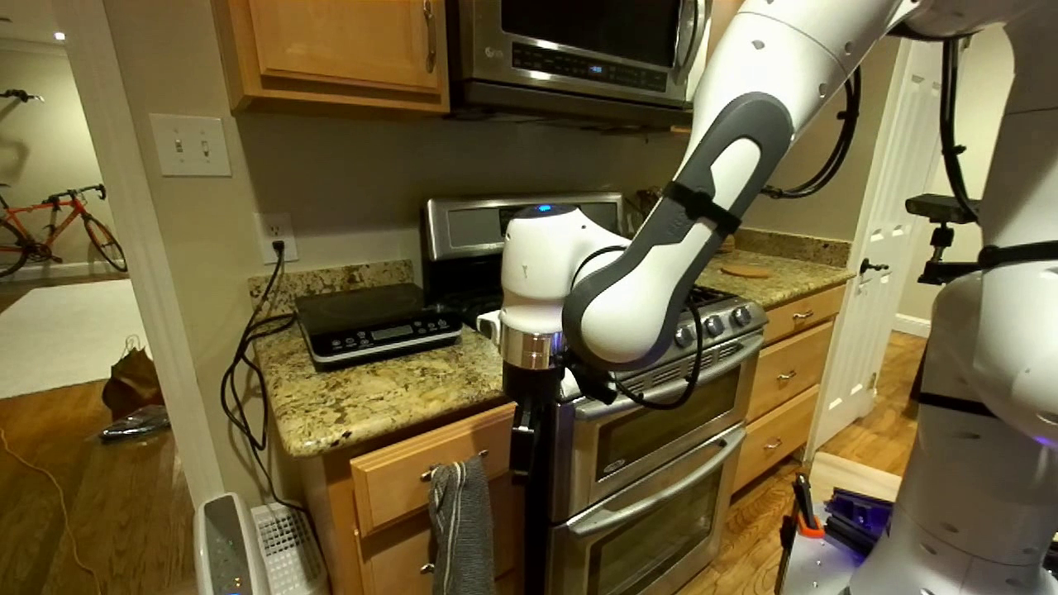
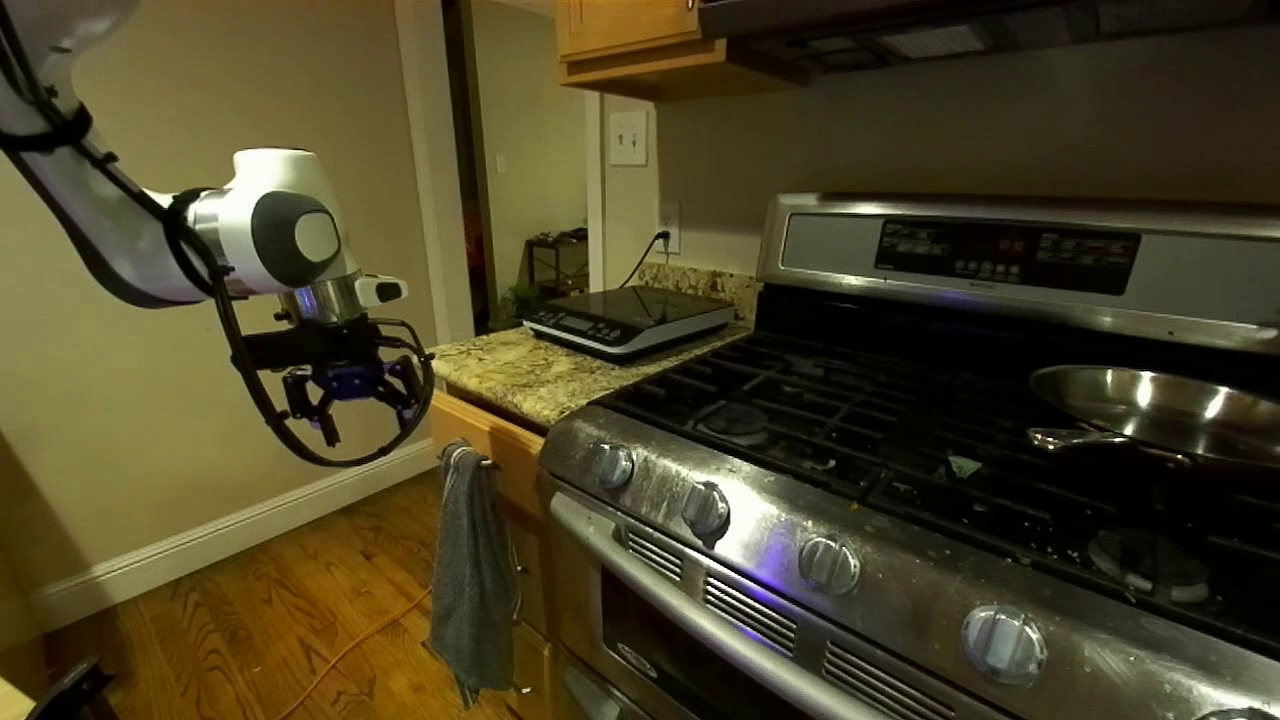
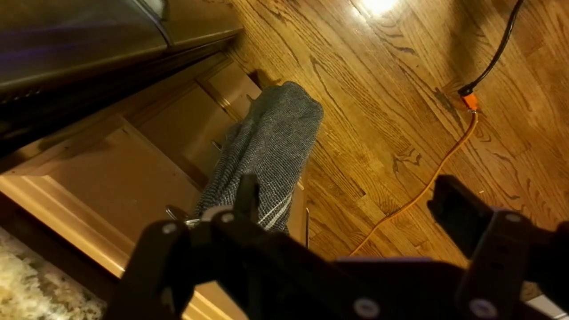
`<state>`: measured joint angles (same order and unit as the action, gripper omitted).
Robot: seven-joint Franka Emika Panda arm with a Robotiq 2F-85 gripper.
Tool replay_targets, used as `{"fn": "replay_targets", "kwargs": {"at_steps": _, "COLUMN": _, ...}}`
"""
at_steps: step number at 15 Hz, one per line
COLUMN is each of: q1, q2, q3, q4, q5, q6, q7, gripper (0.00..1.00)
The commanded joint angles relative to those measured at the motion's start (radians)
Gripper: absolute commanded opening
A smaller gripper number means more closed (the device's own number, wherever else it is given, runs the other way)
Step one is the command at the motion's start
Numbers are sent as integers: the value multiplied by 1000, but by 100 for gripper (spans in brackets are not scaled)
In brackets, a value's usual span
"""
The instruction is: Open the top drawer.
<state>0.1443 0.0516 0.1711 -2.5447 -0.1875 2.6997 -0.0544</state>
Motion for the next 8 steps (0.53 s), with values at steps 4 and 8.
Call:
{"fn": "replay_targets", "kwargs": {"at_steps": 4, "q1": 13, "q2": 58, "q3": -19, "q4": 18, "q5": -128, "q6": 86, "q7": 41, "gripper": 100}}
{"fn": "replay_targets", "kwargs": {"at_steps": 8, "q1": 19, "q2": 134, "q3": -28, "q4": 45, "q5": -255, "q6": 167, "q7": 80, "gripper": 100}}
